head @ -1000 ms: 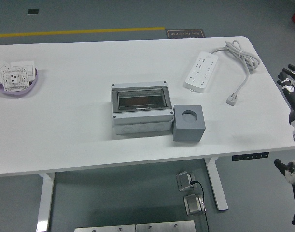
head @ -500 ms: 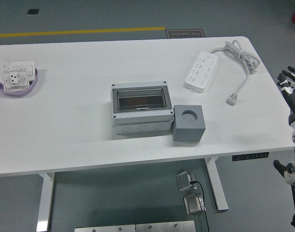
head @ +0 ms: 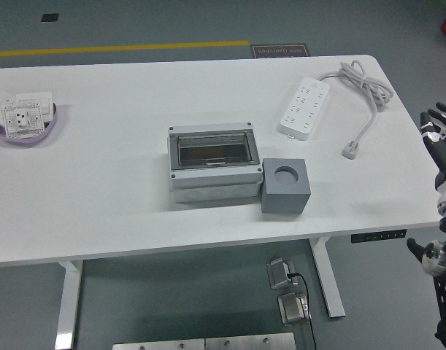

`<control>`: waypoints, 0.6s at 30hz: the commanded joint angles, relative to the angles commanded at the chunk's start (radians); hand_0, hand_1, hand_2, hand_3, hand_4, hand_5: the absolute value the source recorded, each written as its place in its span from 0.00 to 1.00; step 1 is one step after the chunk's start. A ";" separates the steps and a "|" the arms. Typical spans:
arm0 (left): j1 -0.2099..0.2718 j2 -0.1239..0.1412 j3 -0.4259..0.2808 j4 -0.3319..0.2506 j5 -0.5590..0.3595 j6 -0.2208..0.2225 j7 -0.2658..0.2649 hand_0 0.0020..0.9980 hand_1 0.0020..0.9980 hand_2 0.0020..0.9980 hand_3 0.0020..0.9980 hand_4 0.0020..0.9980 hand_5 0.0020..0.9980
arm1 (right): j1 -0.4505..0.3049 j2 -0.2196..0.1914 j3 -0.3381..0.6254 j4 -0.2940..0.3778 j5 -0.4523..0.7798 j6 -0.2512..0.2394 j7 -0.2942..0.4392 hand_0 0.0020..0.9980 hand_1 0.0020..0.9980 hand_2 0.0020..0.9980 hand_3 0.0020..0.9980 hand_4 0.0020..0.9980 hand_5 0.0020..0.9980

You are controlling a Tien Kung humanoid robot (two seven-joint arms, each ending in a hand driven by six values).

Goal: Pick up the cylinder from the cube,place it in the box,flap close box

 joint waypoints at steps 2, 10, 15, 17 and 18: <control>-0.001 0.000 0.000 0.000 -0.001 0.000 -0.001 0.69 0.69 0.69 0.81 0.74 0.37 | 0.003 0.000 -0.006 0.010 -0.042 -0.009 -0.019 0.65 0.62 0.68 0.68 0.79 0.26; -0.005 -0.004 0.005 0.000 -0.007 0.000 -0.002 0.69 0.69 0.69 0.81 0.74 0.37 | 0.044 -0.001 -0.057 0.018 -0.216 -0.016 -0.075 0.64 0.62 0.67 0.66 0.75 0.25; -0.003 -0.003 0.005 0.000 -0.009 0.000 -0.001 0.69 0.69 0.69 0.81 0.74 0.37 | 0.070 -0.006 -0.103 0.011 -0.236 -0.008 -0.075 0.64 0.62 0.68 0.66 0.73 0.25; -0.003 -0.001 0.005 0.000 -0.008 0.000 -0.001 0.69 0.69 0.69 0.81 0.74 0.37 | 0.077 -0.009 -0.134 -0.001 -0.197 0.010 -0.054 0.64 0.62 0.68 0.66 0.72 0.25; -0.003 -0.001 0.007 0.000 -0.011 -0.001 -0.002 0.69 0.69 0.69 0.81 0.74 0.37 | 0.081 -0.009 -0.152 -0.009 -0.173 0.020 -0.041 0.64 0.62 0.68 0.66 0.72 0.25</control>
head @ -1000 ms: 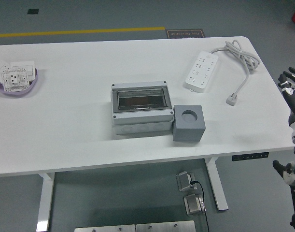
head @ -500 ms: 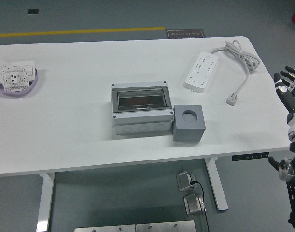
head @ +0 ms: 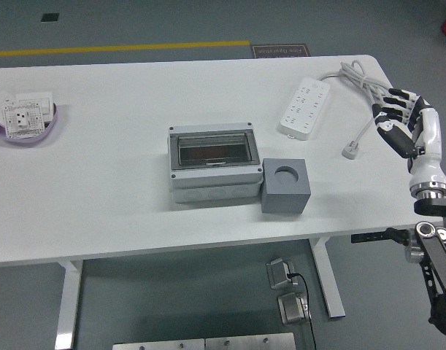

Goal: Pick up the cylinder from the cube,place it in the box,flap close box

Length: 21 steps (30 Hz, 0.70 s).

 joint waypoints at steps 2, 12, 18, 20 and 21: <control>0.001 0.000 0.000 0.000 -0.001 0.000 0.000 0.69 0.69 0.69 0.81 0.74 0.37 | 0.005 0.001 -0.029 -0.011 0.044 0.018 0.019 0.64 0.62 0.68 0.66 0.72 0.25; 0.005 -0.002 0.000 0.000 -0.010 0.001 0.003 0.69 0.69 0.69 0.81 0.74 0.37 | 0.039 -0.039 -0.195 -0.041 0.218 0.030 0.071 0.65 0.61 0.67 0.65 0.72 0.25; 0.005 -0.003 0.002 0.000 -0.014 0.001 0.002 0.69 0.69 0.69 0.81 0.74 0.37 | 0.048 -0.052 -0.190 -0.027 0.100 -0.006 0.034 0.64 0.60 0.66 0.65 0.70 0.24; 0.006 -0.003 0.003 0.000 -0.015 0.001 0.002 0.69 0.69 0.69 0.81 0.74 0.37 | 0.049 -0.052 -0.190 -0.030 0.063 -0.021 0.044 0.64 0.60 0.66 0.65 0.70 0.24; 0.006 -0.003 0.003 0.000 -0.015 0.001 0.003 0.69 0.69 0.69 0.81 0.74 0.37 | 0.049 -0.052 -0.192 -0.034 0.056 -0.028 0.054 0.64 0.60 0.66 0.65 0.70 0.24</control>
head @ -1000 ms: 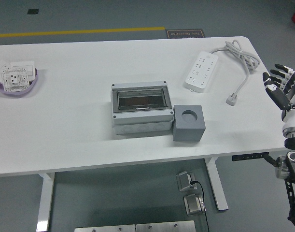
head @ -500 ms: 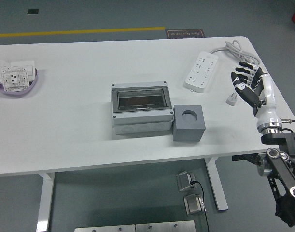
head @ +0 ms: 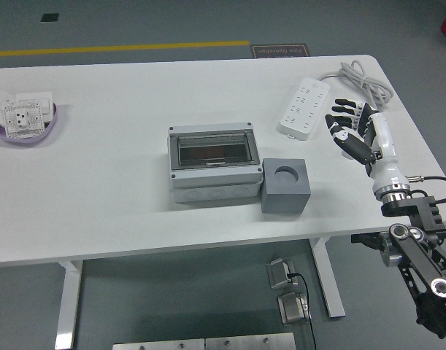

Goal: Pick up the cylinder from the cube,place it in the box,flap close box

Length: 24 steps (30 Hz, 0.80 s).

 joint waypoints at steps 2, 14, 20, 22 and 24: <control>0.002 0.000 0.000 0.000 0.000 0.000 0.001 0.69 0.69 0.69 0.81 0.74 0.37 | -0.001 0.003 -0.011 -0.015 0.023 -0.001 0.031 0.64 0.60 0.66 0.65 0.69 0.23; 0.003 -0.001 0.009 0.000 -0.004 -0.001 0.000 0.69 0.69 0.69 0.81 0.74 0.37 | -0.019 0.042 -0.105 -0.043 0.374 0.206 0.101 0.62 0.58 0.63 0.64 0.68 0.26; 0.004 0.002 0.008 0.000 -0.005 0.000 0.001 0.69 0.69 0.69 0.81 0.74 0.37 | -0.017 0.027 -0.085 -0.026 0.384 0.211 0.071 0.63 0.59 0.64 0.64 0.71 0.31; 0.003 0.003 0.009 0.000 -0.005 0.000 0.000 0.69 0.69 0.69 0.81 0.74 0.37 | -0.019 0.025 -0.080 -0.025 0.377 0.207 0.065 0.63 0.59 0.64 0.64 0.71 0.31; 0.003 0.004 0.009 0.000 -0.006 0.000 0.000 0.69 0.69 0.69 0.81 0.74 0.37 | -0.024 0.027 -0.074 -0.023 0.370 0.204 0.061 0.63 0.59 0.64 0.64 0.71 0.31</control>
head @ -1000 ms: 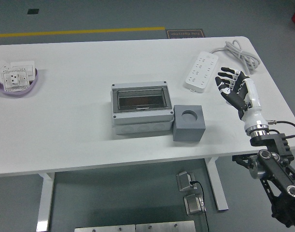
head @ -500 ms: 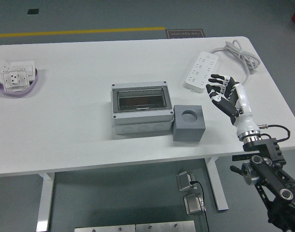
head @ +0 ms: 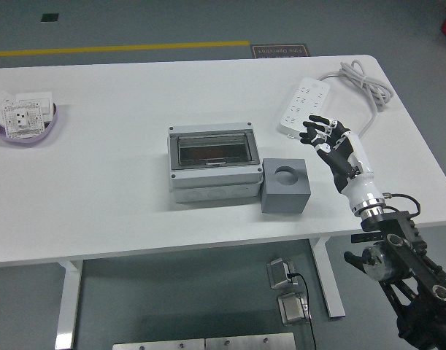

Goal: Pick up the cylinder from the cube,place it in the box,flap close box

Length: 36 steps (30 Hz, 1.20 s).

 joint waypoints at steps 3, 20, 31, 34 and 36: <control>0.000 -0.001 0.001 0.000 -0.002 0.000 0.000 0.69 0.69 0.69 0.81 0.74 0.37 | -0.018 0.010 0.017 0.007 -0.004 -0.001 -0.001 0.64 0.60 0.65 0.65 0.70 0.31; -0.006 0.003 0.002 0.000 -0.014 0.002 -0.001 0.69 0.69 0.69 0.81 0.74 0.37 | -0.057 0.018 0.094 0.025 -0.012 -0.004 0.001 0.65 0.61 0.65 0.65 0.67 0.31; -0.003 0.007 -0.002 0.000 -0.011 0.002 0.001 0.69 0.69 0.69 0.81 0.74 0.37 | -0.063 0.026 0.147 0.026 -0.025 -0.029 0.006 0.65 0.61 0.66 0.65 0.70 0.36; -0.004 0.008 -0.002 0.000 -0.011 0.002 0.001 0.69 0.69 0.69 0.81 0.74 0.37 | -0.065 0.031 0.162 0.026 -0.030 -0.049 0.011 0.65 0.61 0.66 0.65 0.70 0.37; -0.005 0.008 -0.002 0.000 -0.011 0.002 0.000 0.69 0.69 0.69 0.81 0.74 0.37 | -0.067 0.034 0.174 0.029 -0.042 -0.063 0.011 0.65 0.61 0.66 0.65 0.70 0.37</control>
